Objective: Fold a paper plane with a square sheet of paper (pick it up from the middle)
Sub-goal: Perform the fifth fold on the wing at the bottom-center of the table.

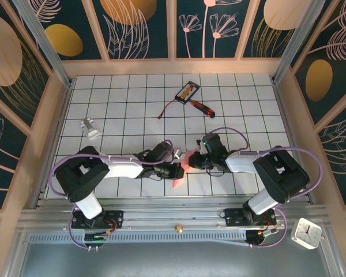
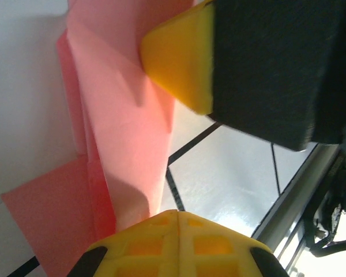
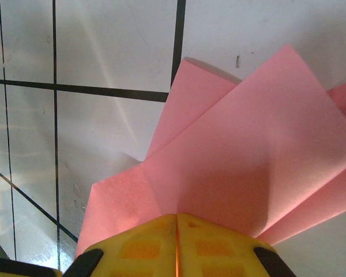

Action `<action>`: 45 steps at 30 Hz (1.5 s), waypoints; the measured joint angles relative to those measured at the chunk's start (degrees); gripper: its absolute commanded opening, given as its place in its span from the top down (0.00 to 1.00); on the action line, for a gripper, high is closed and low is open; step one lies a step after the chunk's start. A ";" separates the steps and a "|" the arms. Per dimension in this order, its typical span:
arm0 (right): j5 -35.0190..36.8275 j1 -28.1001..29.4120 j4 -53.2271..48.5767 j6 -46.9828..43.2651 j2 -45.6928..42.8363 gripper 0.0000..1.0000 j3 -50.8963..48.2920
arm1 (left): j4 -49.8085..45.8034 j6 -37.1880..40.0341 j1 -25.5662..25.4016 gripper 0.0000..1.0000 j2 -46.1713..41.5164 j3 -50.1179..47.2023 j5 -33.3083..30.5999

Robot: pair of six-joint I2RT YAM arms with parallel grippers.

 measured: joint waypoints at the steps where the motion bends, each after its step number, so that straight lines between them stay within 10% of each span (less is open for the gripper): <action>1: 0.00 0.00 -0.24 -0.02 0.00 0.90 0.11 | -0.02 0.22 0.00 1.00 0.13 -0.33 0.09; 21: -0.13 2.78 -5.60 3.28 -10.67 0.88 0.96 | 1.60 2.99 1.07 1.00 0.72 -2.64 0.76; 45: 0.44 7.37 1.05 11.04 -3.10 0.94 -2.80 | 1.77 5.46 1.18 1.00 1.36 -2.25 1.05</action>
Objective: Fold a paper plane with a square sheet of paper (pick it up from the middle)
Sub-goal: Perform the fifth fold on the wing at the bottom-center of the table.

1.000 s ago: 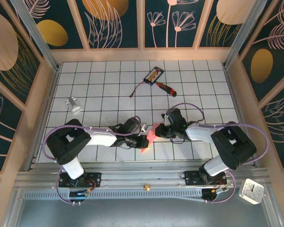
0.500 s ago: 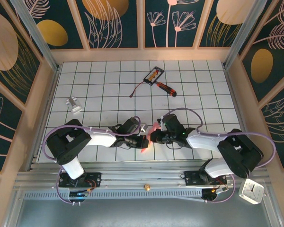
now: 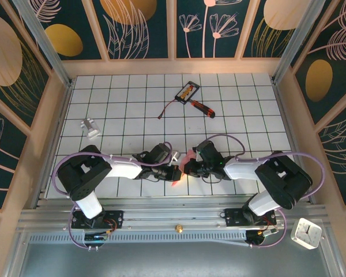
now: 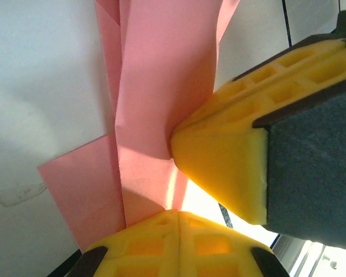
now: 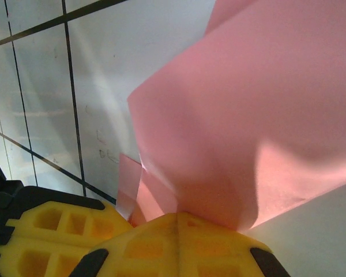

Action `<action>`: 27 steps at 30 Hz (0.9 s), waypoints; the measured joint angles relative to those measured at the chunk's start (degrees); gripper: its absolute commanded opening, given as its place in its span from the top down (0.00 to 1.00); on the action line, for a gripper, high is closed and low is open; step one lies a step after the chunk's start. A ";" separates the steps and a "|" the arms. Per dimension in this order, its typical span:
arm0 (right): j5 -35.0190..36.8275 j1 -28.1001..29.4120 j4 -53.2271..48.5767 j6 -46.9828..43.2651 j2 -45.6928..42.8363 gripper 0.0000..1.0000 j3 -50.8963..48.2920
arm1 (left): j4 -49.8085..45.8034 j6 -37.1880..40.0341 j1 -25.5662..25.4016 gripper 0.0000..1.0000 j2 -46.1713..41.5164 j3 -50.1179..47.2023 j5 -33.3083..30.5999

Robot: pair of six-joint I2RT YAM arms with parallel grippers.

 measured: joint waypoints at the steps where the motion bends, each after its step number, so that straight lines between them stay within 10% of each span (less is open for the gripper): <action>1: -0.50 -0.55 0.00 -0.37 0.20 0.94 0.04 | -0.02 0.33 0.00 1.00 0.13 0.17 -0.02; 27: -13.70 -21.68 -2.54 -8.98 6.60 0.95 4.20 | 1.38 4.79 0.11 1.00 0.87 0.31 -0.26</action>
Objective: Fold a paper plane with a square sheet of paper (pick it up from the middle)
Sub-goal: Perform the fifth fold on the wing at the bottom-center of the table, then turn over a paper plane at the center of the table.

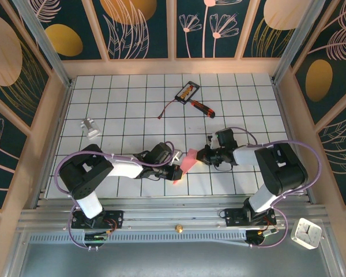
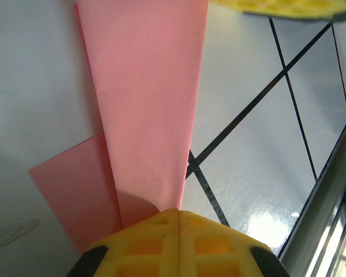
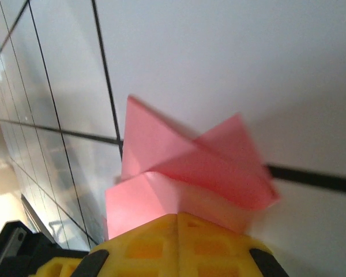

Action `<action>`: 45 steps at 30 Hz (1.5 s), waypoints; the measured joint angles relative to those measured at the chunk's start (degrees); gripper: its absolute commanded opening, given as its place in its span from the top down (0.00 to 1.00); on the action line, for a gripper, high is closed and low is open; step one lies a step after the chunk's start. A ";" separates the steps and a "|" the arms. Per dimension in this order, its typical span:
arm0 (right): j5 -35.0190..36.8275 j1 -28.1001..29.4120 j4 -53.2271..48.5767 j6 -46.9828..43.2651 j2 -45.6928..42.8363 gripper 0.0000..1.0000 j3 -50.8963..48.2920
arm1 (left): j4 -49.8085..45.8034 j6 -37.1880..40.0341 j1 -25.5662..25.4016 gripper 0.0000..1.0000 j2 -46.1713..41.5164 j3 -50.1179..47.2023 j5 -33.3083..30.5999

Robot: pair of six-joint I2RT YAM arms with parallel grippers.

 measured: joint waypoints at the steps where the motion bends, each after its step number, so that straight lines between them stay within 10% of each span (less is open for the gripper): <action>1: -0.09 -1.09 -0.31 -0.22 0.31 0.95 0.39 | 0.13 0.04 0.00 1.00 0.00 -0.04 -0.02; 12: 2.80 -11.19 -3.04 -2.93 2.99 0.95 5.75 | -0.35 -0.44 0.00 1.00 -0.68 -0.33 -0.04; 16: 7.19 -11.93 -6.19 -4.44 -3.15 0.94 5.73 | -2.49 -3.13 0.00 0.84 -1.77 0.02 -0.57; 30: 20.35 14.03 -7.89 4.33 -21.05 0.84 -3.58 | -0.96 -15.58 3.78 0.64 -14.75 -3.80 -6.36; 45: 25.24 16.28 -4.42 9.14 -15.32 0.87 -5.97 | 1.75 -15.52 4.66 0.67 -2.23 1.25 1.95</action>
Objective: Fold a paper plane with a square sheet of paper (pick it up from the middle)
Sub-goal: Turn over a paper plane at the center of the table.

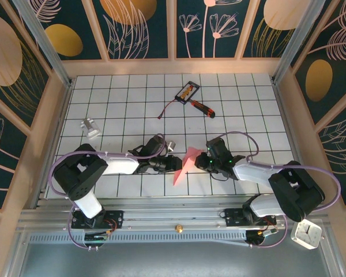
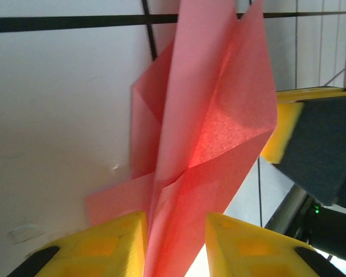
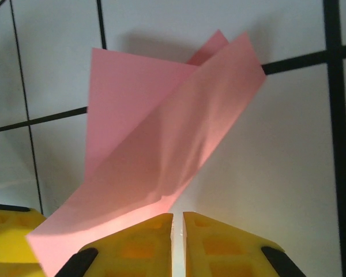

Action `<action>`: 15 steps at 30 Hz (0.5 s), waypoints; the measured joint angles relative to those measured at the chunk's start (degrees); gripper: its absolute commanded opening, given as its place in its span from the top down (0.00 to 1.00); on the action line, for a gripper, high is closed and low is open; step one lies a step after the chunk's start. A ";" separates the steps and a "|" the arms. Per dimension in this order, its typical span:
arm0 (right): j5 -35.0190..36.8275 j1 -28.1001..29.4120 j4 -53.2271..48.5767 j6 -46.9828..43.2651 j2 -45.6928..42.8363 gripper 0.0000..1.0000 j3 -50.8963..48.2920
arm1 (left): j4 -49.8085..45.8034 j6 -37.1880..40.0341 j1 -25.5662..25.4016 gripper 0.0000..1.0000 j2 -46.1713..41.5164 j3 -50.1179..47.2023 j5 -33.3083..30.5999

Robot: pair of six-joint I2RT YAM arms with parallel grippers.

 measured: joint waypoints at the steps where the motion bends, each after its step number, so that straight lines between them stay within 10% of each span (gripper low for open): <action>1: 0.02 0.00 0.04 0.00 0.00 0.87 -0.17 | 0.55 0.04 0.00 0.67 0.17 0.11 0.39; 15: 0.00 -0.02 2.23 0.90 1.36 0.89 -1.29 | 5.09 0.00 -0.31 0.79 3.63 0.50 4.11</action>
